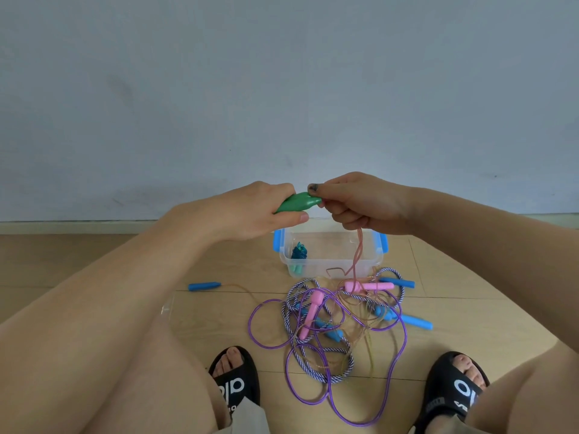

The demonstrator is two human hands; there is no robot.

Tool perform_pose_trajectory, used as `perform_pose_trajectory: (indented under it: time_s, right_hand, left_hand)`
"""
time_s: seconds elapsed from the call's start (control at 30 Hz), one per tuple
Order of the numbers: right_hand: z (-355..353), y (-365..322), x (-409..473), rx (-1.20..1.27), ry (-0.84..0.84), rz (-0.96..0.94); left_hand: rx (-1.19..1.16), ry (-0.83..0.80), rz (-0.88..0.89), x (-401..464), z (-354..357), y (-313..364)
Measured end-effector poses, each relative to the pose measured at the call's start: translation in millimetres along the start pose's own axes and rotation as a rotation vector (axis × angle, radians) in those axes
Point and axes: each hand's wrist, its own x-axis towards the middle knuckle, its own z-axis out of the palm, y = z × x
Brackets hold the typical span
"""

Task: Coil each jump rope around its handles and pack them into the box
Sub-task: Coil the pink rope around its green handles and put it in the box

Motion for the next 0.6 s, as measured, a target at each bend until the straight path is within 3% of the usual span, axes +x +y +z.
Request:
perform_pose_trajectory:
  time_s: [0.13,0.2,0.3,0.37,0.5,0.6]
  right_hand:
    - [2.8,0.8,-2.4,-0.002,0.04,-0.016]
    - [6.9,-1.0,-3.9,-0.067,0.164,-0.081]
    - [15.5,5.4,-5.2,-0.488,0.459,-0.291]
    - [22.8,12.9,-4.3,-0.686,0.524,-0.373]
    - [40.3,18.2,0.5,-1.394,0.445,-0.304]
    - [48.6,16.4,-2.3,-1.534,0.362,-0.246]
  left_hand:
    - [-0.01,0.001,0.007,-0.6,0.2,1.6]
    - [-0.06,0.023,-0.018,0.2,-0.6,2.3]
    - [-0.188,0.074,-0.087,1.6,-3.8,-3.8]
    - [-0.262,0.094,-0.141,2.9,-3.7,-8.4]
    - [-0.093,0.09,-0.215,9.9,8.7,-7.7]
    - [0.03,0.099,-0.23,13.1,15.9,-5.6]
